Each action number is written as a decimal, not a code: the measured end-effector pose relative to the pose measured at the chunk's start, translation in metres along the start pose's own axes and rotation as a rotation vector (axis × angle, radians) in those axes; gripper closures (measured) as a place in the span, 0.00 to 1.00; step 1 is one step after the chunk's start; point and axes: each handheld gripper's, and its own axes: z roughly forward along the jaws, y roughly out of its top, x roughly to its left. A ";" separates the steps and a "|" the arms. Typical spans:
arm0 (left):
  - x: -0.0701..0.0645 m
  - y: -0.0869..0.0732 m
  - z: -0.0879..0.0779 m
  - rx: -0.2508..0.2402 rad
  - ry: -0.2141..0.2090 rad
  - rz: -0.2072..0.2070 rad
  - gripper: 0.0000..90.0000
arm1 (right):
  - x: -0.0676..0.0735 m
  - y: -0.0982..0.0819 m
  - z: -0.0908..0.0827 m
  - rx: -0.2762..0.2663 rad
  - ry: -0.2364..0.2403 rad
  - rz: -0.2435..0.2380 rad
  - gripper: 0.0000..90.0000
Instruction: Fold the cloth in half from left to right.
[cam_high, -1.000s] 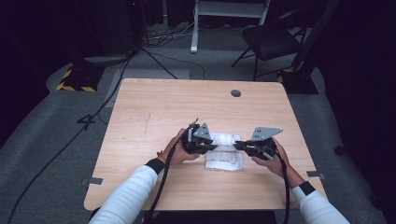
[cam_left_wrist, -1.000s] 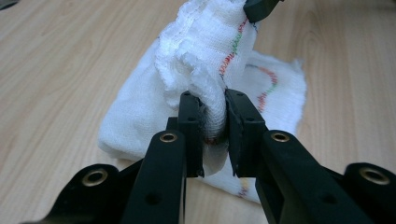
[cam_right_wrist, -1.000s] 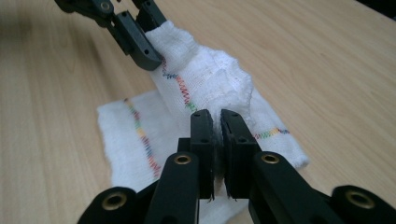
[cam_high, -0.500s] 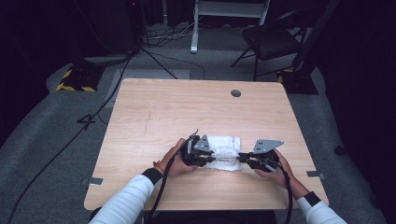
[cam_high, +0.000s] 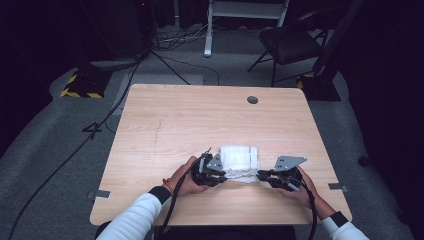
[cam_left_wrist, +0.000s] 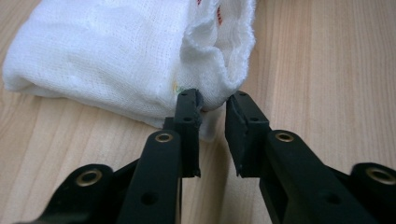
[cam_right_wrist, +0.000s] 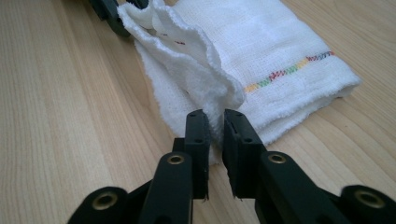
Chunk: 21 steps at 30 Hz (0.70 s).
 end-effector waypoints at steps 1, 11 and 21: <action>0.000 -0.001 0.000 0.003 0.000 0.000 0.84 | 0.001 0.000 0.000 0.001 0.003 -0.001 0.92; -0.003 -0.011 -0.012 -0.009 0.037 -0.036 0.76 | 0.002 -0.010 -0.011 -0.001 -0.044 0.017 0.80; 0.004 -0.002 -0.024 -0.061 0.149 -0.099 0.47 | -0.008 0.002 -0.020 -0.068 -0.133 0.070 0.57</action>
